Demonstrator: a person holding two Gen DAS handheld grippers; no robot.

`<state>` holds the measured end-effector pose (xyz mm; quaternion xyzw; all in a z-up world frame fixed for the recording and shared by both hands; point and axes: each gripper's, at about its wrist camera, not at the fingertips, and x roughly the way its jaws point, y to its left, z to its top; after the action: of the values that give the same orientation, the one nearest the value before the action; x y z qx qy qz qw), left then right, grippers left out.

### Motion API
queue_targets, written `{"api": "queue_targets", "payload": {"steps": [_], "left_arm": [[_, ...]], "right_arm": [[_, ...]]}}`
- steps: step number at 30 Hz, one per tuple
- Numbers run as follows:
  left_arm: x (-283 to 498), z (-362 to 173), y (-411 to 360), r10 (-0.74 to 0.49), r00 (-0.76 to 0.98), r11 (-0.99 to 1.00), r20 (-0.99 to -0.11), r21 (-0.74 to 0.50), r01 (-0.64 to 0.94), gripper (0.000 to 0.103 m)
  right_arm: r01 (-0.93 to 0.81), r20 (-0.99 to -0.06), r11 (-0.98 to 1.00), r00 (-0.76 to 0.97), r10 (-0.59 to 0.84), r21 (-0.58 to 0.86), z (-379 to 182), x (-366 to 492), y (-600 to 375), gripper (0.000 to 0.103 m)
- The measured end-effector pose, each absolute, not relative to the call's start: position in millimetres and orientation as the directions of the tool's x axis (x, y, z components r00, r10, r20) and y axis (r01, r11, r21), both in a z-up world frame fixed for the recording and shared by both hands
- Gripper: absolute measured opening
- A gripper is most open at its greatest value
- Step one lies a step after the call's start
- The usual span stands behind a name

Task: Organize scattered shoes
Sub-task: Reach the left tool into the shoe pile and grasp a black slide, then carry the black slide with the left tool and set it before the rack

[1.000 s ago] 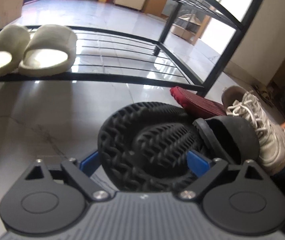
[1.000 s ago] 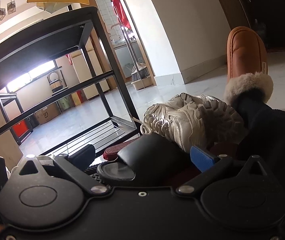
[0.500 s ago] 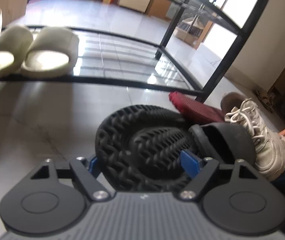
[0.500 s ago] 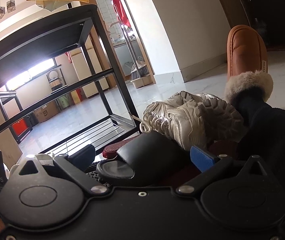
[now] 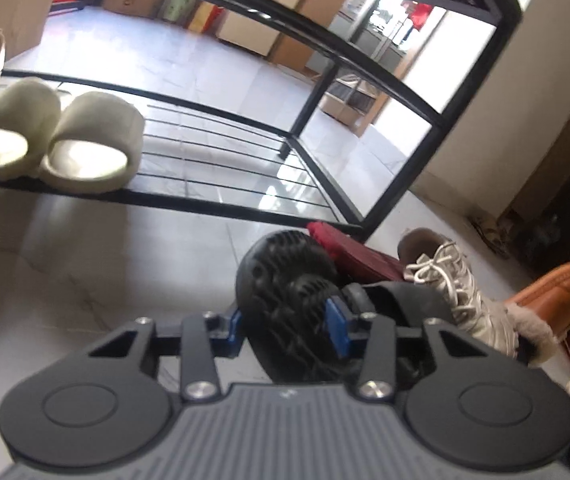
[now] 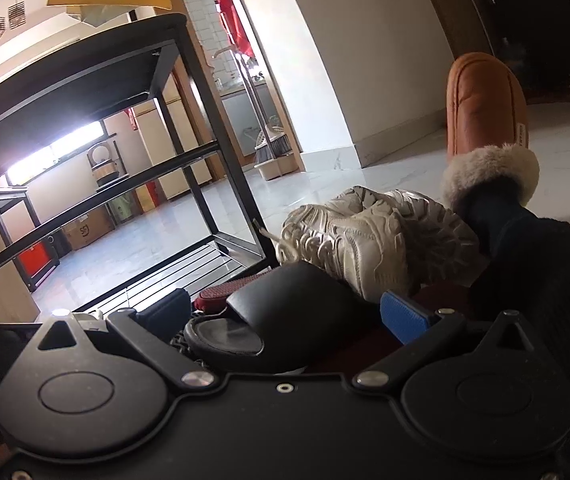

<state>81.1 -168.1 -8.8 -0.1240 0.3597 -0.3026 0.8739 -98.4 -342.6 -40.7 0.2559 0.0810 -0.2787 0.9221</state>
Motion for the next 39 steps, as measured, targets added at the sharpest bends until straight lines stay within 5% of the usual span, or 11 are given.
{"api": "queue_targets", "payload": {"steps": [14,22,32,39], "left_arm": [[65.5,43.6,-145.7,-0.649,0.582,0.76,-0.49,-0.393,0.518,0.025],[56.7,77.0,-94.0,-0.542,0.694,0.84,-0.473,-0.275,0.468,0.023],[29.4,92.0,-4.3,-0.377,0.797,0.925,-0.472,-0.235,0.298,0.021],[-3.0,101.6,36.7,-0.273,0.855,0.96,-0.44,-0.071,0.27,0.021]], "right_arm": [[0.568,-0.293,0.698,0.823,-0.487,0.436,-41.9,-101.4,-345.0,0.103],[0.543,-0.307,0.694,0.84,-0.448,0.473,-42.7,-99.5,-344.5,0.103],[0.274,-0.327,0.722,0.942,-0.069,0.636,-46.3,-83.9,-313.4,0.103],[0.088,-0.33,0.771,0.93,0.164,0.631,-39.8,-75.4,-260.2,0.103]]}}
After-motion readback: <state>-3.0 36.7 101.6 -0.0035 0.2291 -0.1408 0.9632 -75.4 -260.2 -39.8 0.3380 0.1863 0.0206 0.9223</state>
